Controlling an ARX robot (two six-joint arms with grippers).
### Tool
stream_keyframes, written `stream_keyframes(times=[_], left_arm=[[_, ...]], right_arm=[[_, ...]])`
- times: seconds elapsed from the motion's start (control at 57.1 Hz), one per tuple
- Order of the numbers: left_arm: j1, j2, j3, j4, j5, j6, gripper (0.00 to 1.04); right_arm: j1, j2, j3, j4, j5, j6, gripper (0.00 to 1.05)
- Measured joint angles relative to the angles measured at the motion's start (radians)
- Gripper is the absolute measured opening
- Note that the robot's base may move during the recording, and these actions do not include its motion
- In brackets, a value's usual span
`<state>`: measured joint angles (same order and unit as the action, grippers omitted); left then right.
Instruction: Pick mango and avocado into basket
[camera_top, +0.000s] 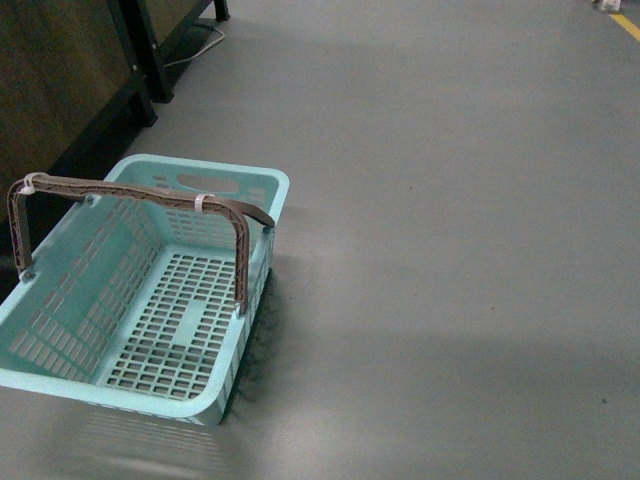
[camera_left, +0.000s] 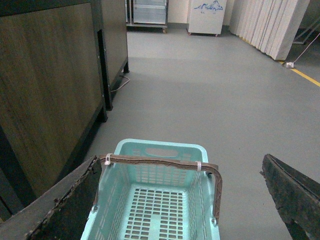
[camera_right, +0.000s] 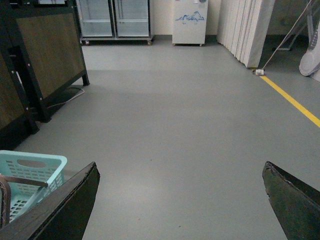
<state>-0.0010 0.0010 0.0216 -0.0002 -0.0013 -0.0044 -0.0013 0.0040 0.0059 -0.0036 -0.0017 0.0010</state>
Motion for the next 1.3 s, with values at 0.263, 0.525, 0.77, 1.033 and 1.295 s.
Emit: stream_keyframes(times=[0.263, 0.525, 0.77, 1.033, 1.295], left_arm=[[0.0, 0.0, 0.0, 0.0, 0.0, 0.0, 0.97], [-0.084, 0.287, 0.141, -0.274, -0.221, -0.444, 0.97], [0.19, 0.757, 0.197, 0.112, 0.035, -1.016, 0.97], [0.235, 1.513, 0.401, 0.598, 0.03, -1.255, 0.97], [0.143, 1.93, 0.621, 0.652, -0.007, -1.363, 0.97]], right_arm=[[0.0, 0.0, 0.0, 0.0, 0.0, 0.0, 0.97], [0.0, 0.0, 0.0, 0.0, 0.0, 0.0, 0.97], [0.0, 0.0, 0.0, 0.0, 0.0, 0.0, 0.97], [0.0, 0.0, 0.0, 0.0, 0.0, 0.0, 0.97], [0.0, 0.0, 0.0, 0.0, 0.0, 0.0, 0.97]])
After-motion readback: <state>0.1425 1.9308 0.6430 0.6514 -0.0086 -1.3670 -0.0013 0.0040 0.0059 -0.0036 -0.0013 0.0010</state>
